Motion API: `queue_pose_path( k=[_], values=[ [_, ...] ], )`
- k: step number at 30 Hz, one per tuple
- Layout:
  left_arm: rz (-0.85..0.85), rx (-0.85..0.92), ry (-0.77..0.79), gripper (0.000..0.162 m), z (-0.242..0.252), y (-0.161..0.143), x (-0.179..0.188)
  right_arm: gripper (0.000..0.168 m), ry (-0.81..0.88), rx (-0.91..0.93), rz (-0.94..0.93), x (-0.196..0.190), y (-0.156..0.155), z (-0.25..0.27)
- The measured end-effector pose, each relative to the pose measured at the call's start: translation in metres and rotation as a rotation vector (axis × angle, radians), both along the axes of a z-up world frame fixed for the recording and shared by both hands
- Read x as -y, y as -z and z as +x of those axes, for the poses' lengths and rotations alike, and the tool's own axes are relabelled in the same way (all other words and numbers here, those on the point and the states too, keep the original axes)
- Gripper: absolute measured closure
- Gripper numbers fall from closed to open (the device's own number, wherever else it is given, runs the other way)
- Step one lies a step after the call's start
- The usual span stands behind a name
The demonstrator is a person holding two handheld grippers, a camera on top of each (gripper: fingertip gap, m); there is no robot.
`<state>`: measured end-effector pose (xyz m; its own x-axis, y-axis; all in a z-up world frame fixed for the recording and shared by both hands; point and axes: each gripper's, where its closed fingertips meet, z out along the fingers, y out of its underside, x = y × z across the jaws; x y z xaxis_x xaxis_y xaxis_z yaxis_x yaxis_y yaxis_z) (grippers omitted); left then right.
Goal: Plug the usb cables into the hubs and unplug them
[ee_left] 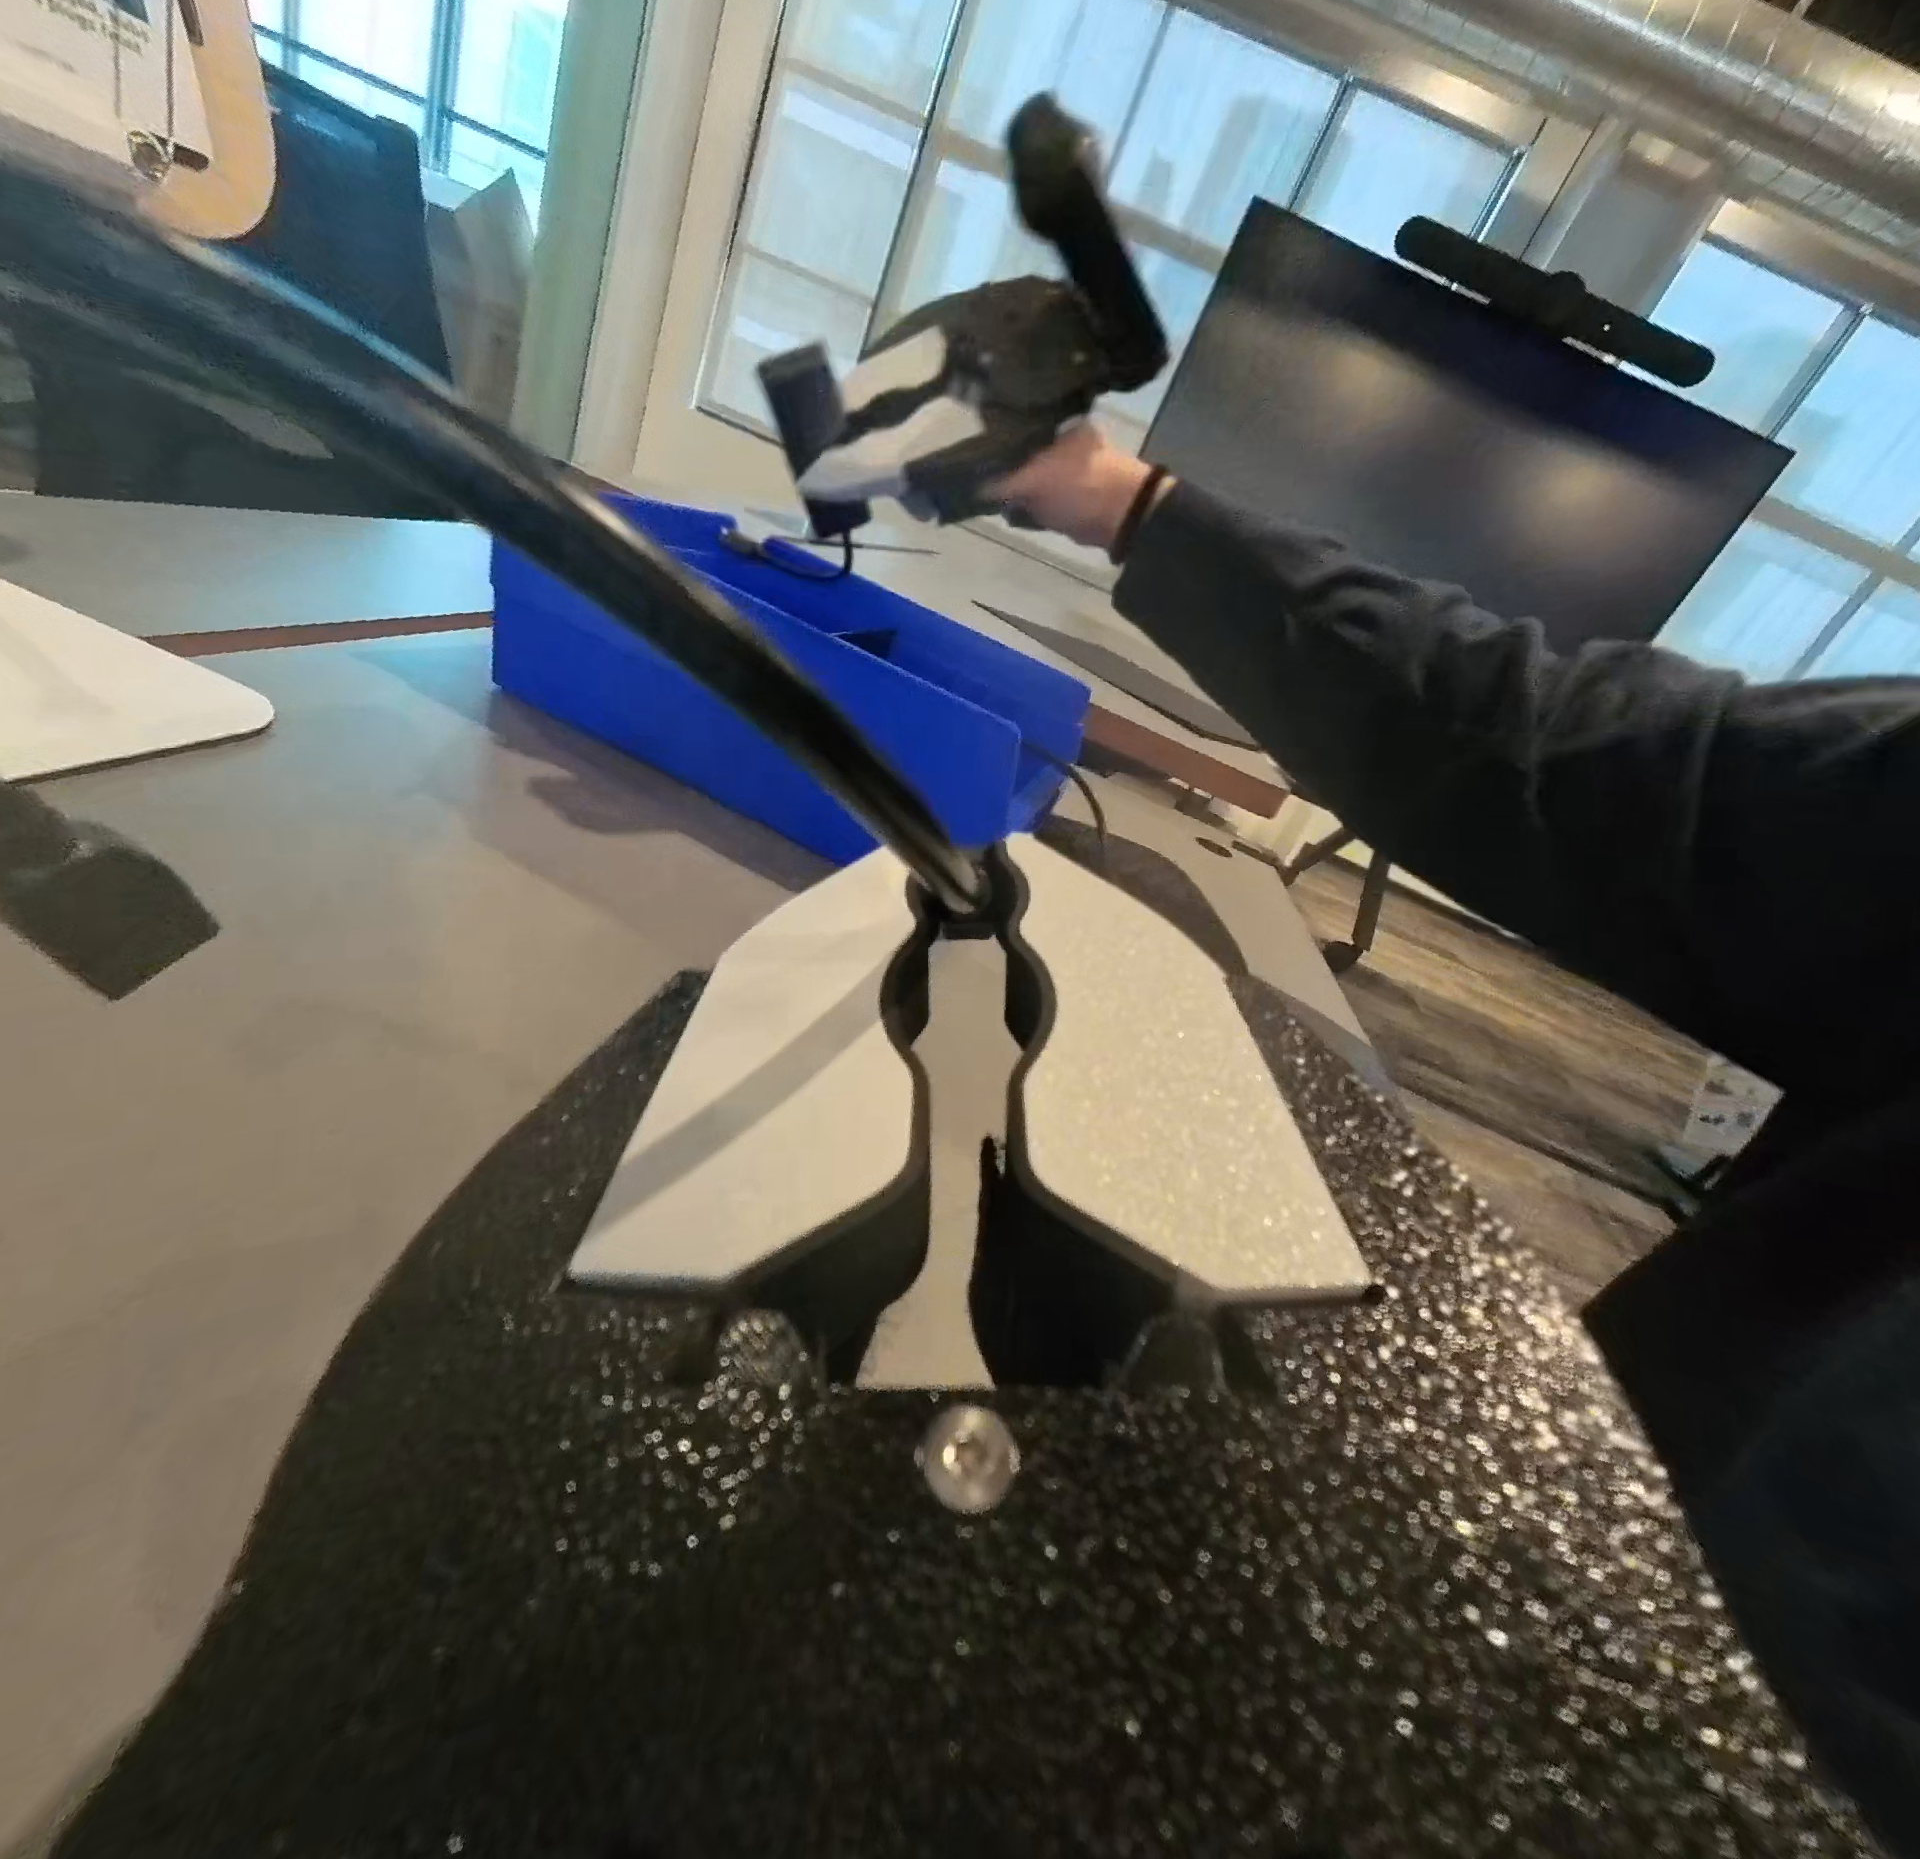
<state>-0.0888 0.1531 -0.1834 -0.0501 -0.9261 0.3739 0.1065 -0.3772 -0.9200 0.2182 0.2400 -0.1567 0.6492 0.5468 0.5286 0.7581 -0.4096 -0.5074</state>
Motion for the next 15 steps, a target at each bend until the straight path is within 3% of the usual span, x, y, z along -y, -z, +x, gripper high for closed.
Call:
queue_pose_path(
  k=[5, 10, 15],
  values=[
    [0.014, -0.014, 0.005, 0.153, 0.0, 0.001, 0.001, 0.156, 0.042, 0.18, -0.276, -0.013, 0.061, 0.013],
    [0.0, -0.006, 0.014, 0.153, -0.001, 0.001, 0.0, 0.155, 0.173, 0.23, -0.459, -0.009, 0.092, 0.027],
    [-0.004, -0.002, 0.018, 0.153, -0.001, 0.002, 0.0, 0.109, 0.289, 0.153, -0.422, -0.01, 0.072, 0.03]
  ],
)
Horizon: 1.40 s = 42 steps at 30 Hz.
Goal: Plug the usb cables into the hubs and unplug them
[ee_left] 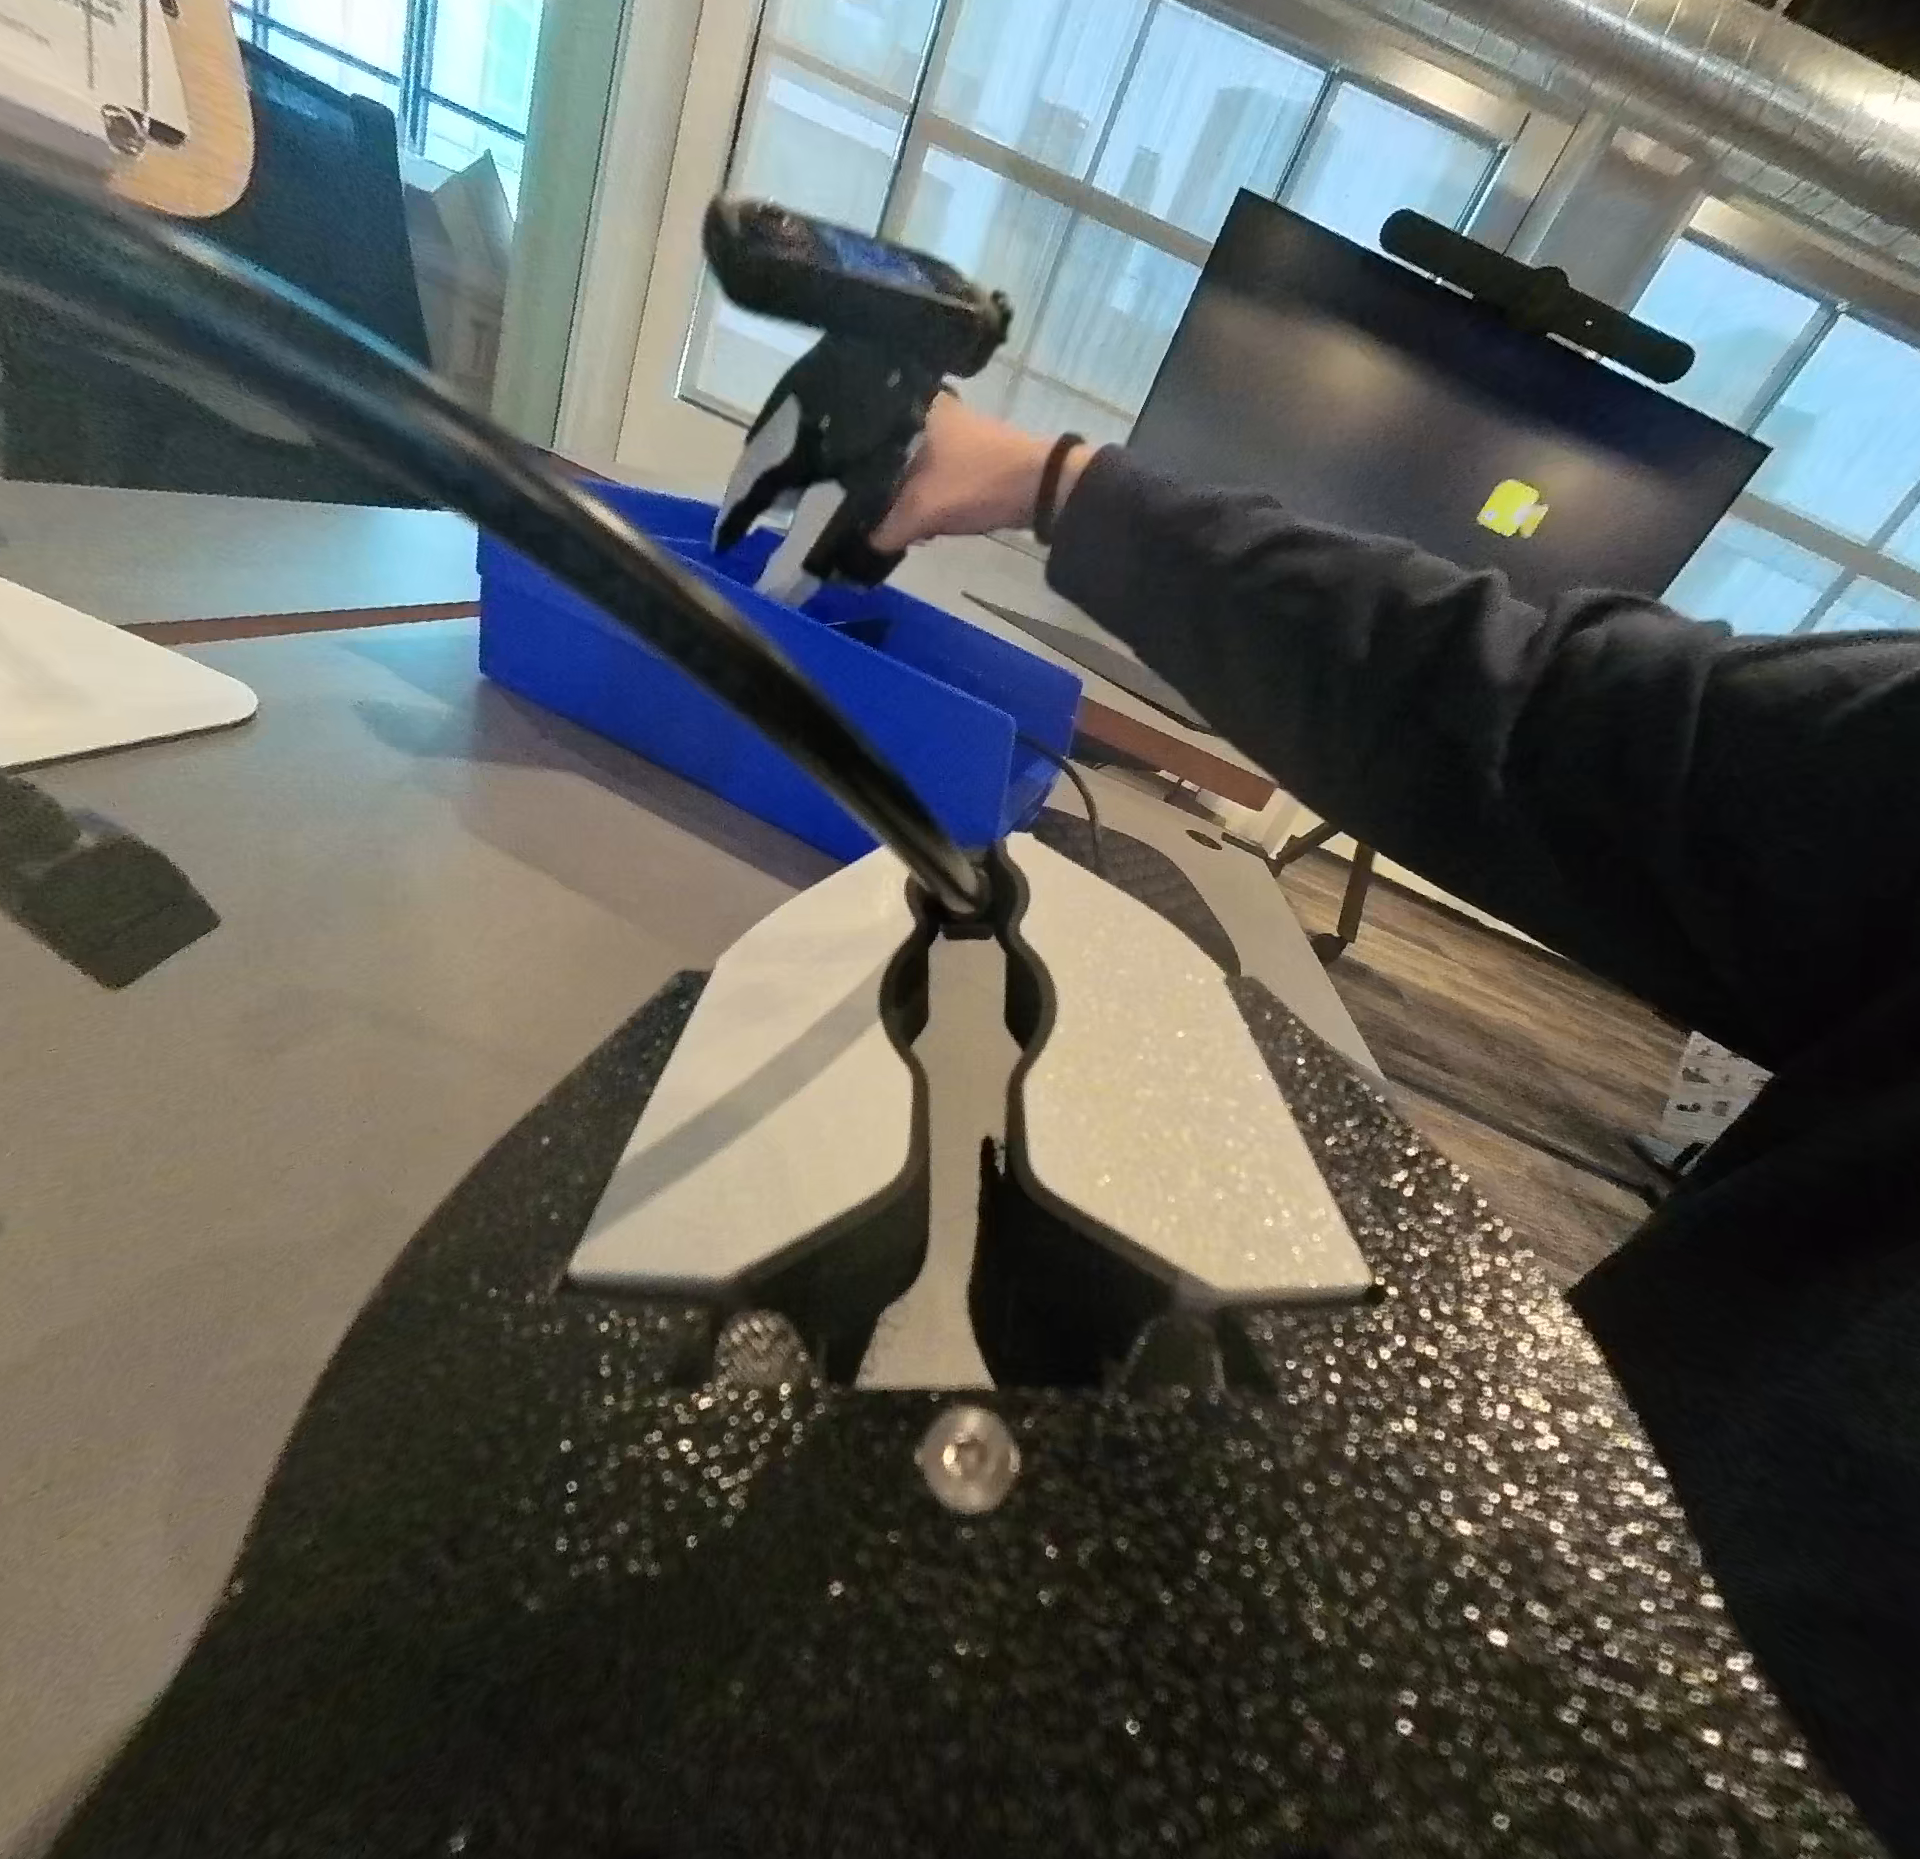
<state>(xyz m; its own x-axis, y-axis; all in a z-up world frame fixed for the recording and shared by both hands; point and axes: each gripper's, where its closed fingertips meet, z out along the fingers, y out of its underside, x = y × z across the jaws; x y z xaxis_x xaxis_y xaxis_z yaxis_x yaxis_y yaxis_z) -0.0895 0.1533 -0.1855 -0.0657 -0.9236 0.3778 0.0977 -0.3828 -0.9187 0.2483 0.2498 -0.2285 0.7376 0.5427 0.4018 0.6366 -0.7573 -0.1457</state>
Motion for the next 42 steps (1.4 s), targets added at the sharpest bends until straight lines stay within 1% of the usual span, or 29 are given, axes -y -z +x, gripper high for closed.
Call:
queue_pose_path(
  k=[2, 3, 4, 5, 7, 8, 10, 13, 17, 19, 20, 21, 23, 26, 27, 29, 30, 31, 32, 34, 38, 40, 42],
  values=[
    [0.006, -0.007, -0.005, 0.153, 0.0, 0.002, -0.001, 0.101, 0.015, 0.036, 0.071, 0.001, -0.029, -0.002],
    [0.009, -0.009, -0.007, 0.153, 0.001, 0.002, -0.001, 0.1, -0.029, 0.037, 0.128, 0.001, -0.047, -0.016],
    [0.015, -0.009, -0.011, 0.153, 0.001, 0.002, -0.001, 0.105, -0.09, -0.008, 0.191, 0.002, -0.065, -0.042],
    [0.026, -0.014, -0.02, 0.154, 0.001, 0.001, -0.001, 0.111, -0.16, -0.104, 0.24, 0.005, -0.081, -0.079],
    [0.069, -0.049, -0.048, 0.153, 0.002, 0.004, -0.002, 0.117, -0.312, -0.333, 0.305, 0.02, -0.107, -0.163],
    [0.1, -0.073, -0.064, 0.153, 0.003, 0.006, -0.003, 0.117, -0.384, -0.431, 0.313, 0.031, -0.114, -0.203],
    [0.165, -0.116, -0.091, 0.153, 0.004, 0.01, -0.003, 0.116, -0.508, -0.537, 0.317, 0.05, -0.118, -0.269],
    [0.259, -0.161, -0.129, 0.154, 0.005, 0.011, -0.001, 0.116, -0.645, -0.624, 0.34, 0.069, -0.113, -0.343],
    [0.337, -0.196, -0.161, 0.153, 0.006, 0.011, 0.0, 0.115, -0.64, -0.777, 0.249, 0.075, -0.092, -0.399],
    [0.359, -0.22, -0.166, 0.153, 0.007, 0.013, 0.001, 0.116, -0.632, -0.889, 0.184, 0.078, -0.086, -0.416],
    [0.372, -0.233, -0.171, 0.153, 0.008, 0.015, 0.001, 0.119, -0.63, -0.938, 0.169, 0.078, -0.086, -0.42],
    [0.383, -0.245, -0.172, 0.153, 0.009, 0.016, 0.001, 0.126, -0.631, -0.971, 0.157, 0.078, -0.087, -0.423],
    [0.394, -0.259, -0.168, 0.153, 0.011, 0.019, 0.003, 0.15, -0.626, -0.983, 0.138, 0.079, -0.088, -0.421],
    [0.369, -0.221, -0.183, 0.152, 0.014, 0.016, 0.004, 0.158, -0.627, -1.038, 0.128, 0.083, -0.095, -0.419],
    [0.367, -0.206, -0.201, 0.145, 0.014, 0.014, 0.003, 0.16, -0.616, -1.057, 0.141, 0.082, -0.099, -0.416],
    [0.362, -0.194, -0.208, 0.117, 0.014, 0.013, 0.002, 0.162, -0.579, -1.074, 0.197, 0.078, -0.111, -0.4],
    [0.348, -0.184, -0.212, 0.107, 0.014, 0.011, 0.001, 0.163, -0.556, -1.067, 0.238, 0.076, -0.117, -0.388],
    [0.331, -0.169, -0.22, 0.101, 0.013, 0.01, -0.001, 0.164, -0.529, -1.047, 0.281, 0.074, -0.123, -0.374],
    [0.315, -0.153, -0.232, 0.101, 0.012, 0.008, -0.003, 0.164, -0.499, -1.026, 0.326, 0.073, -0.129, -0.358],
    [0.297, -0.128, -0.254, 0.106, 0.008, 0.005, -0.008, 0.164, -0.429, -0.999, 0.42, 0.074, -0.143, -0.322],
    [0.245, -0.113, -0.272, 0.112, 0.004, 0.008, -0.016, 0.164, -0.311, -0.951, 0.568, 0.093, -0.165, -0.251],
    [0.222, -0.119, -0.275, 0.113, 0.004, 0.011, -0.019, 0.164, -0.237, -0.886, 0.612, 0.106, -0.165, -0.216],
    [0.207, -0.125, -0.268, 0.115, 0.005, 0.014, -0.019, 0.164, -0.142, -0.817, 0.621, 0.118, -0.157, -0.184]
  ],
)
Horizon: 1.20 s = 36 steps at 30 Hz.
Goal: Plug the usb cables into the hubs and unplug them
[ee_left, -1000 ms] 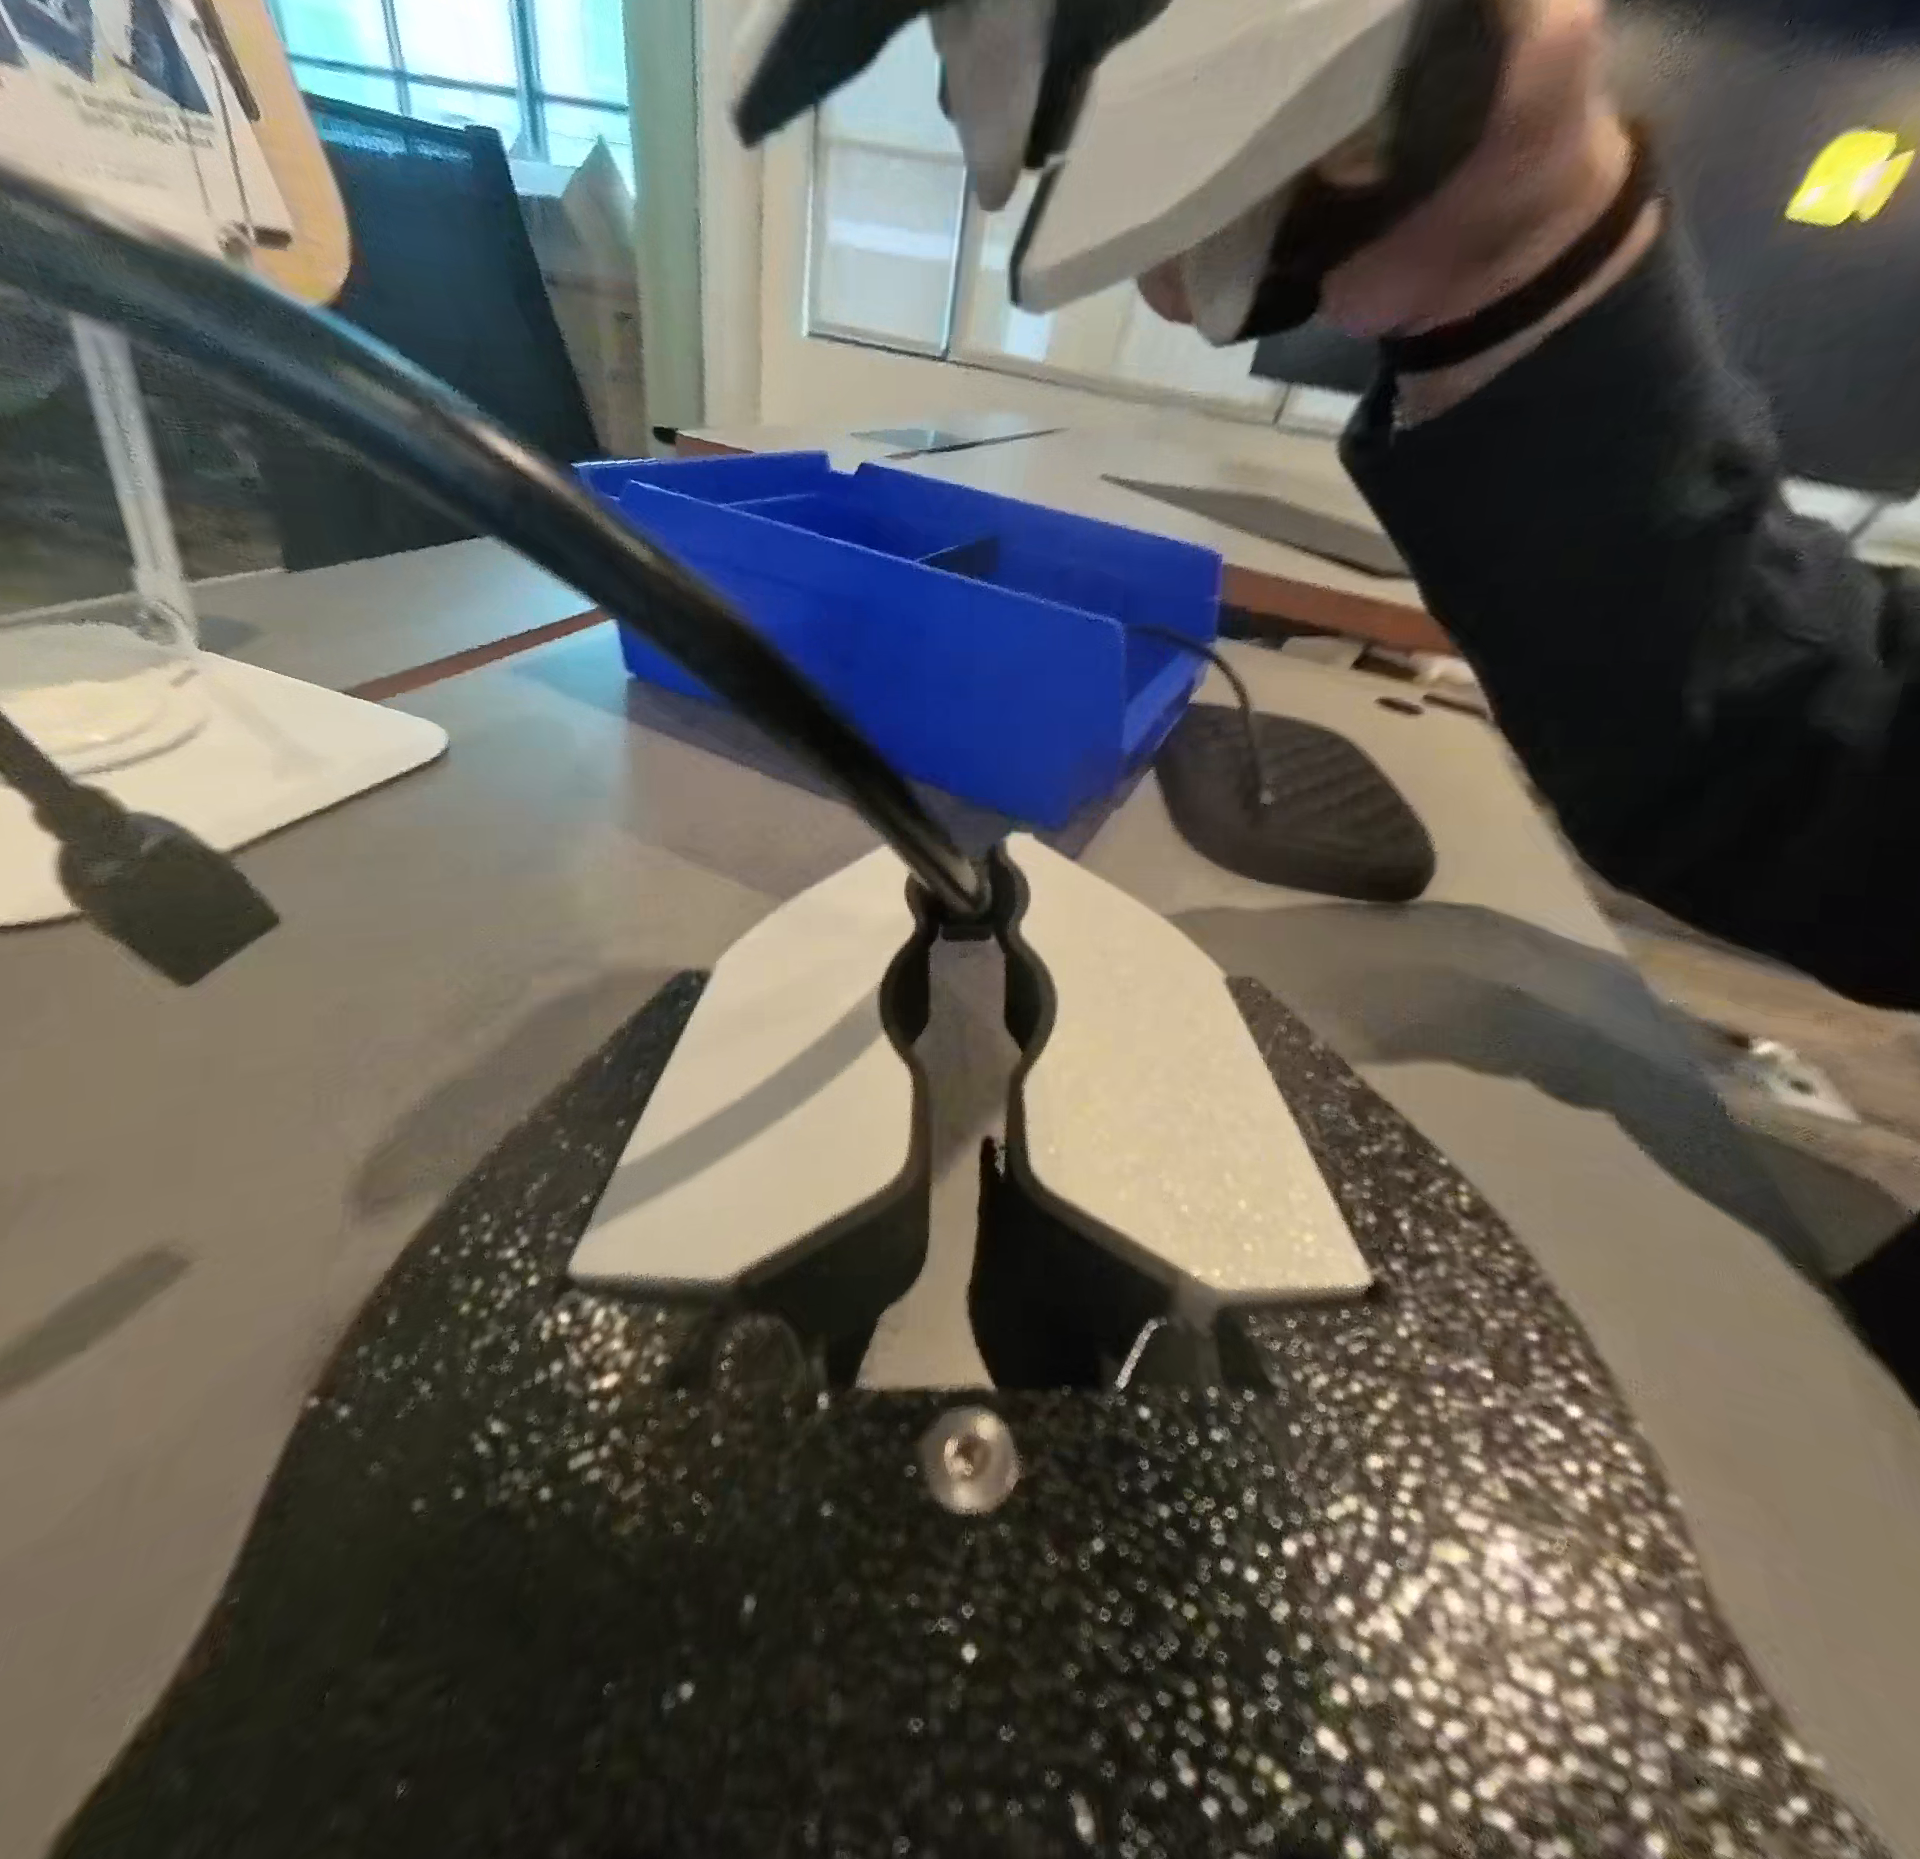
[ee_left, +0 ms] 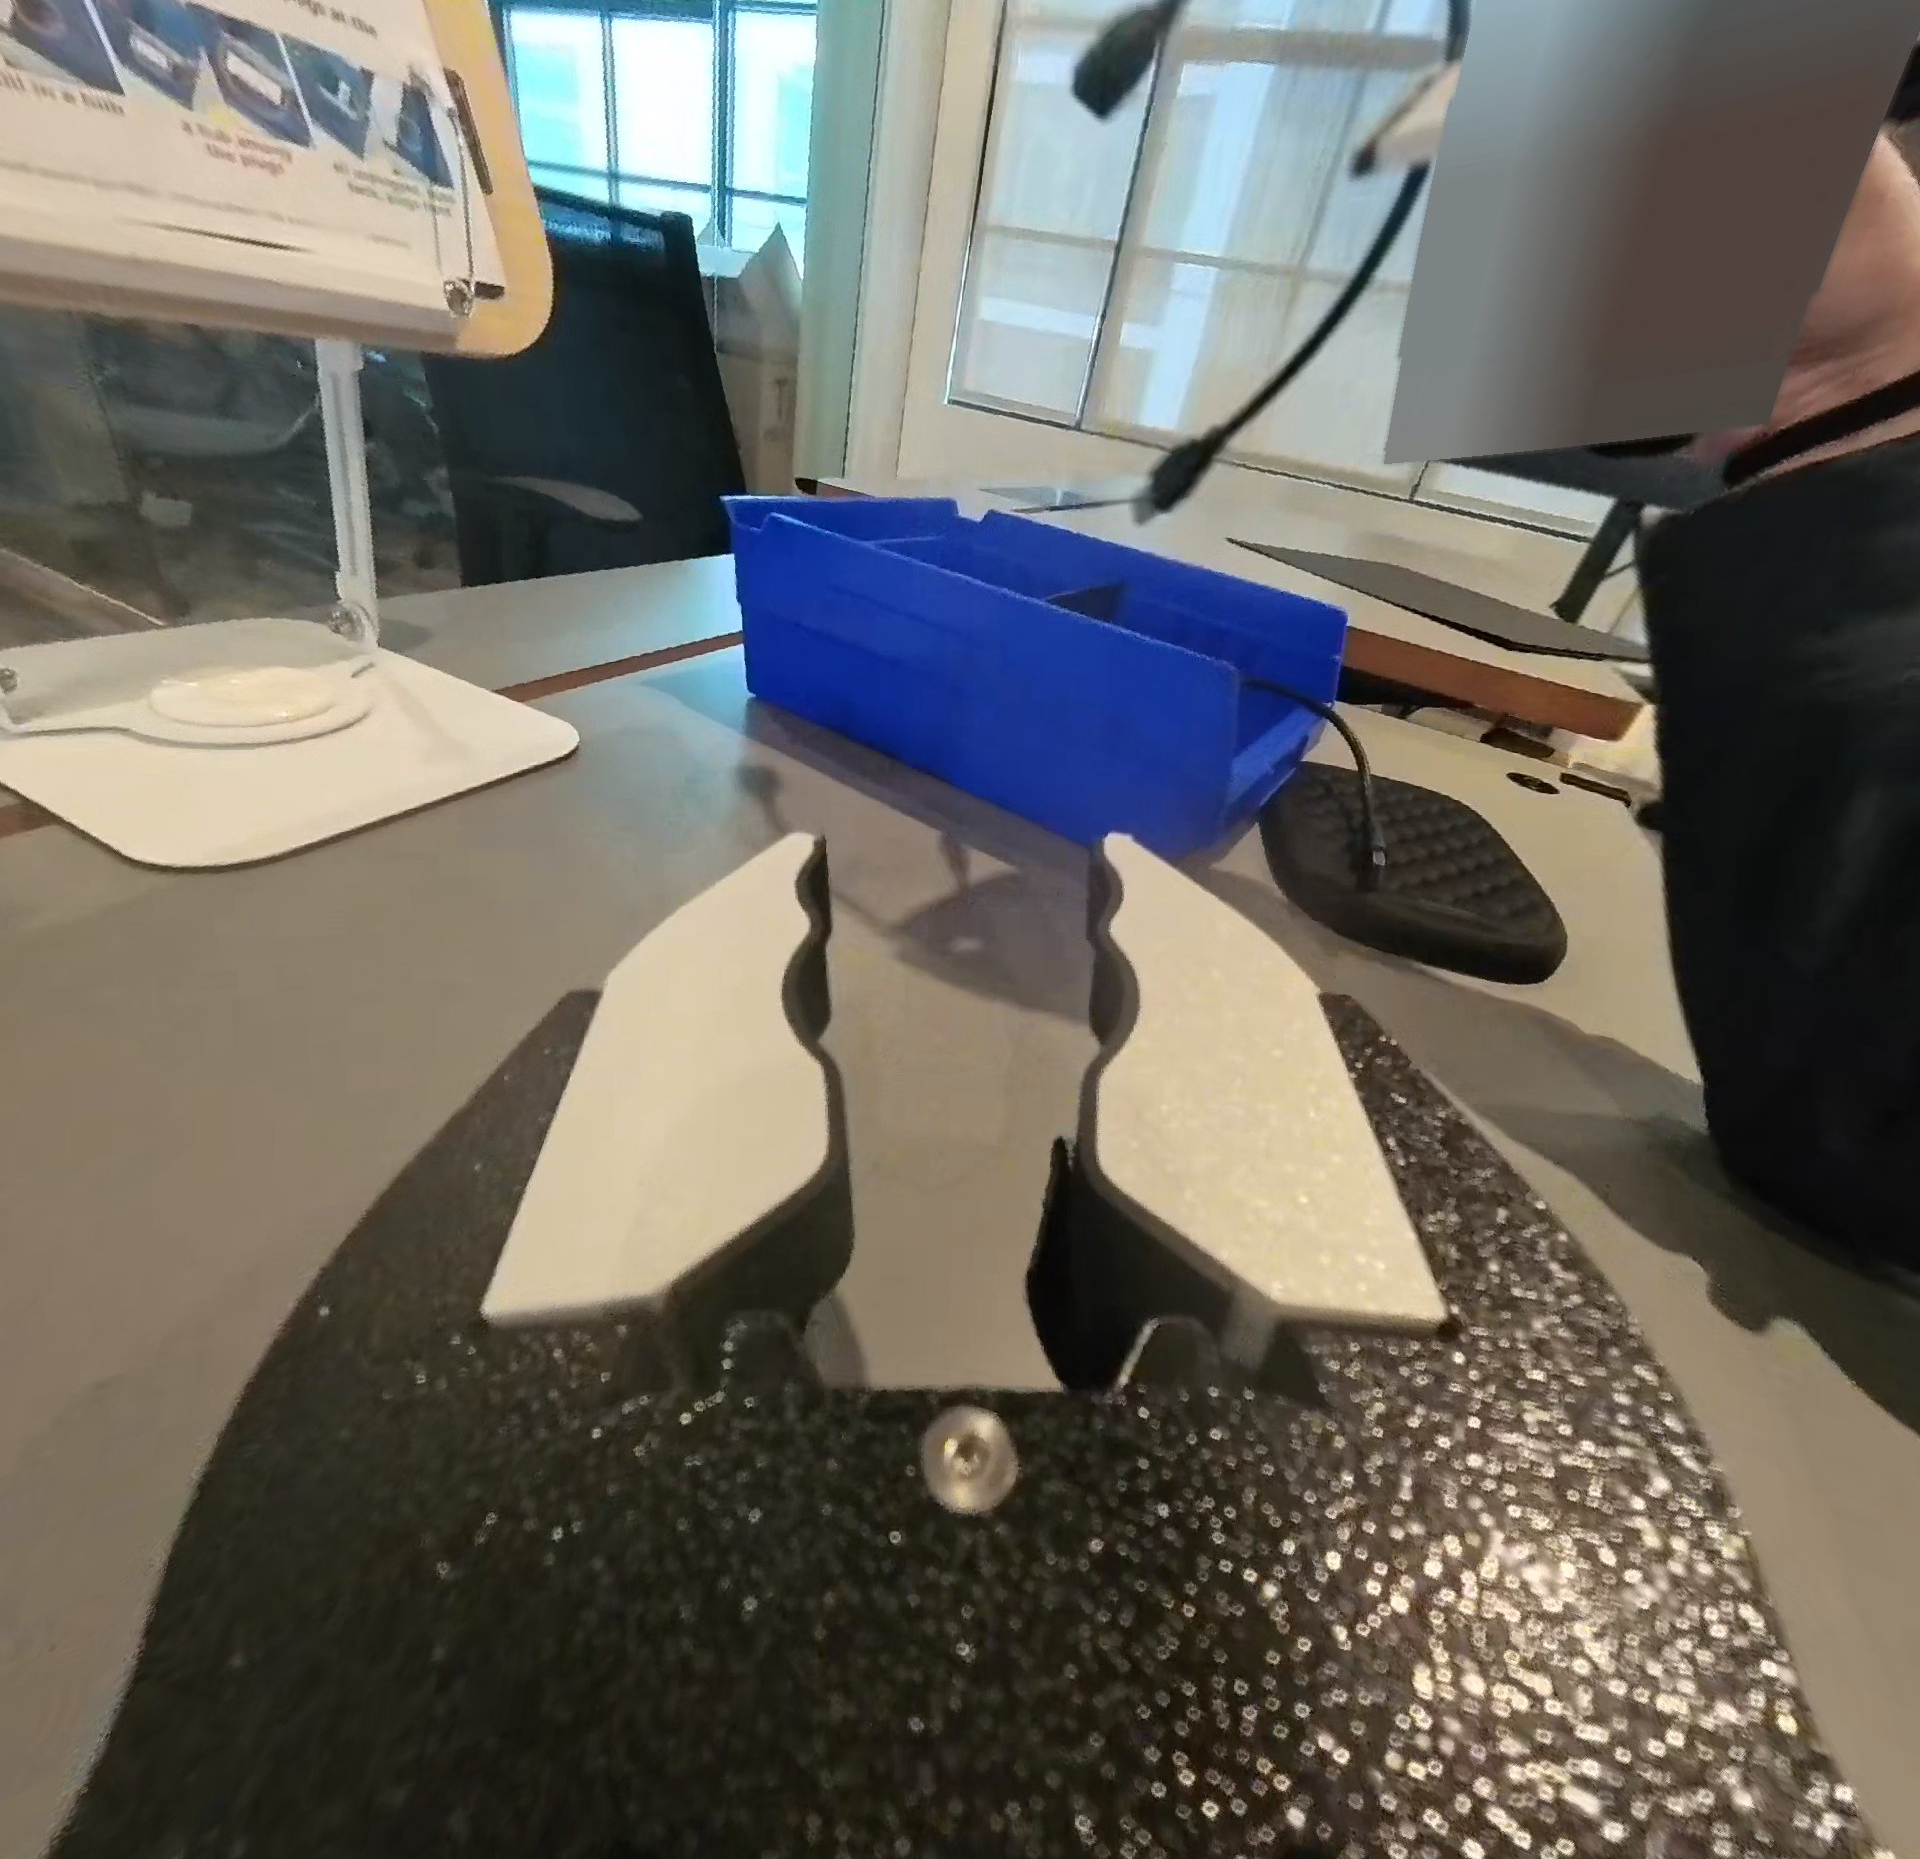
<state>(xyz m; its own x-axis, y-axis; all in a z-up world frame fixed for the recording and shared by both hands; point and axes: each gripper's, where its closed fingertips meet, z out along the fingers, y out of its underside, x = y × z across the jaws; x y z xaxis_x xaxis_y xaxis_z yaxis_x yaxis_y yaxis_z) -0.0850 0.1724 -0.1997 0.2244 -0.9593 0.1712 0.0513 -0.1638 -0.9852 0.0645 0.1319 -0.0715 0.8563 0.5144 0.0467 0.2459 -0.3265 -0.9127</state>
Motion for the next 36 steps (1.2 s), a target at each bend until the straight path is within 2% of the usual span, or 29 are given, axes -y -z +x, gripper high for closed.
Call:
queue_pose_path(
  k=[6, 14, 19, 28, 36],
  values=[
    [-0.02, -0.02, 0.012, 0.117, 0.003, 0.007, 0.0, 0.163, 0.227, 0.005, -0.203, 0.017, 0.04, 0.062],
    [-0.034, -0.029, 0.015, 0.118, 0.003, 0.01, -0.001, 0.163, 0.345, 0.058, -0.477, 0.011, 0.098, 0.093],
    [-0.056, -0.022, 0.019, 0.118, 0.003, 0.011, -0.002, 0.163, 0.444, 0.103, -0.619, 0.019, 0.119, 0.106],
    [-0.083, -0.007, 0.019, 0.119, 0.002, 0.011, -0.004, 0.163, 0.46, 0.042, -0.711, 0.024, 0.134, 0.107],
    [-0.086, -0.011, 0.023, 0.119, 0.002, 0.012, -0.004, 0.163, 0.398, 0.072, -0.827, -0.001, 0.17, 0.103]
  ],
)
